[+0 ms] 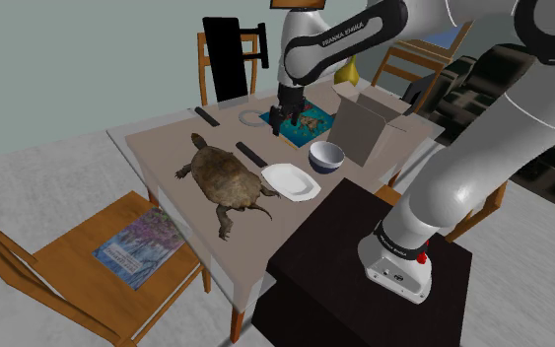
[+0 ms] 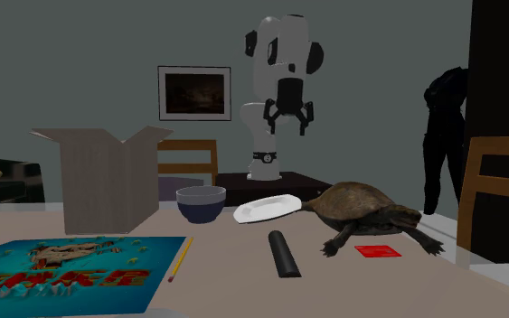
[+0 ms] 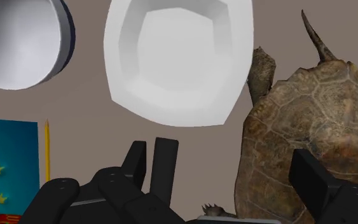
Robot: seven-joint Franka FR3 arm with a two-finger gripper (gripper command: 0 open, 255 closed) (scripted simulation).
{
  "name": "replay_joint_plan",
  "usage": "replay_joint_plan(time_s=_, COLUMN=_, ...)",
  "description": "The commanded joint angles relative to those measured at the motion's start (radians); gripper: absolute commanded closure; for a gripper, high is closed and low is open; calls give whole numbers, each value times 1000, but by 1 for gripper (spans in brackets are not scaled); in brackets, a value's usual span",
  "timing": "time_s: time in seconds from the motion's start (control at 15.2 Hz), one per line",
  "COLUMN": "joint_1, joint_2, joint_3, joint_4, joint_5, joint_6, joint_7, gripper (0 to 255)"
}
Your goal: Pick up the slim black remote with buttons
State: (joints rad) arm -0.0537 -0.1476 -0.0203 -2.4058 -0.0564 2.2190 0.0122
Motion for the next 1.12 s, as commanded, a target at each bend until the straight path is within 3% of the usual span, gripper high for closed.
replay_joint_plan(time_s=0.0, joint_1=-5, joint_2=76, joint_3=-2, joint_4=30, joint_5=-5, joint_6=50, joint_7=12, gripper=0)
replay_joint_plan(time_s=0.53, joint_1=-18, joint_2=392, joint_3=-19, joint_4=218, joint_5=-17, joint_6=192, joint_7=53, gripper=0)
replay_joint_plan(time_s=1.06, joint_1=-33, joint_2=704, joint_3=-35, joint_4=486, joint_5=-12, joint_6=249, joint_7=81, gripper=0)
